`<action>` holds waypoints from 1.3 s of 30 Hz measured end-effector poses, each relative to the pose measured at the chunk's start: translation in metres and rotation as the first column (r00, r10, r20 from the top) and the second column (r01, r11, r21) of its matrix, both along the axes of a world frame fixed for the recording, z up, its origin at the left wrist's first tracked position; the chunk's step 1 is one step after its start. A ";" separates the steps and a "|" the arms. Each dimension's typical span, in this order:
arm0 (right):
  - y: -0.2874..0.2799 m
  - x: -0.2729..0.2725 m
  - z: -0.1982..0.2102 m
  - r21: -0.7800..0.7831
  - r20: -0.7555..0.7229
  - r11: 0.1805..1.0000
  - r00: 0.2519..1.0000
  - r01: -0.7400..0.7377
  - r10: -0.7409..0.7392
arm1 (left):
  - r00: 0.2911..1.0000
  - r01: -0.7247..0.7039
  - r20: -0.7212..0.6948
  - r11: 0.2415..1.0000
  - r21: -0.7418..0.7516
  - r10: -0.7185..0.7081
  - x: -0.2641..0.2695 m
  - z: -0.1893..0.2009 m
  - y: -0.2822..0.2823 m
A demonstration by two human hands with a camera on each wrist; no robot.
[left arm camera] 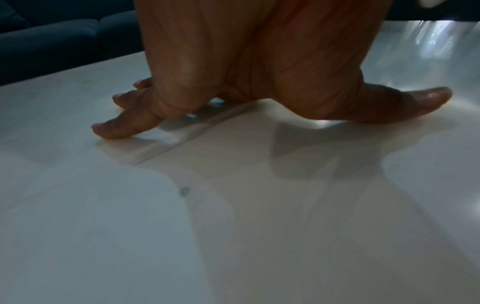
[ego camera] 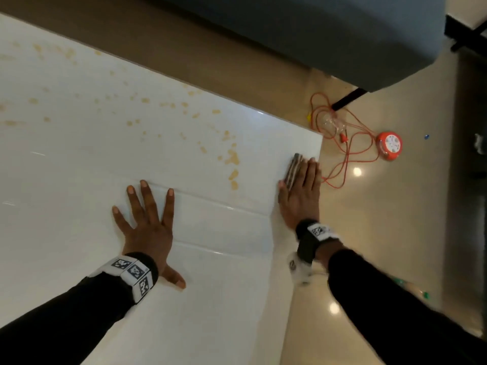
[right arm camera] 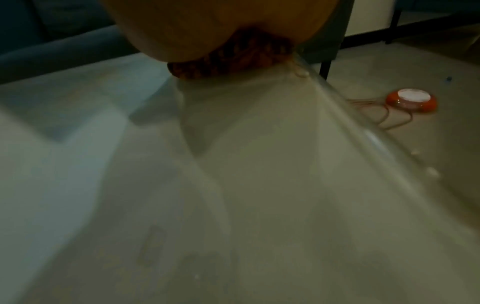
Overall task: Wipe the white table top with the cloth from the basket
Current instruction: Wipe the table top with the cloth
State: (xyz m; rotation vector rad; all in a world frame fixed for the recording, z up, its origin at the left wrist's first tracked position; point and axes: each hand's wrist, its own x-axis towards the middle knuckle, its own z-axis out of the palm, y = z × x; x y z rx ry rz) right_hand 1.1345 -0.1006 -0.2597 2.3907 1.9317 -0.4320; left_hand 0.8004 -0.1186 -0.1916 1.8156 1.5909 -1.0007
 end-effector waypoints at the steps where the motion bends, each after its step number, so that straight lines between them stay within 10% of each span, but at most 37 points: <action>1: 0.031 0.010 -0.001 0.025 -0.003 1.000 1.000 0.018 -0.018 | 1.000 -0.011 -0.004 1.000 -0.019 0.011 0.000 0.002 0.000; 7: 0.092 0.038 0.008 0.027 -0.044 0.997 0.997 0.068 -0.067 | 1.000 -0.016 0.006 1.000 0.019 0.016 0.003 0.001 -0.003; 16: -0.075 -0.024 0.018 -0.007 -0.109 0.973 0.967 -0.232 0.230 | 0.998 -0.052 0.026 0.999 -0.001 0.052 0.002 0.009 -0.002; 26: 0.119 0.009 0.004 0.010 0.006 1.000 1.000 -0.015 0.015 | 0.999 -0.031 0.043 0.999 0.013 0.030 -0.002 0.000 -0.004; 35: -0.111 -0.086 0.020 -0.010 -0.090 0.993 0.989 -0.122 0.120 | 0.997 -0.034 0.075 0.999 0.024 0.032 -0.005 0.000 -0.004; 39: -0.076 -0.088 0.013 0.014 -0.082 0.998 0.995 -0.059 0.060 | 0.996 -0.034 0.083 0.999 0.026 0.031 -0.007 -0.003 -0.003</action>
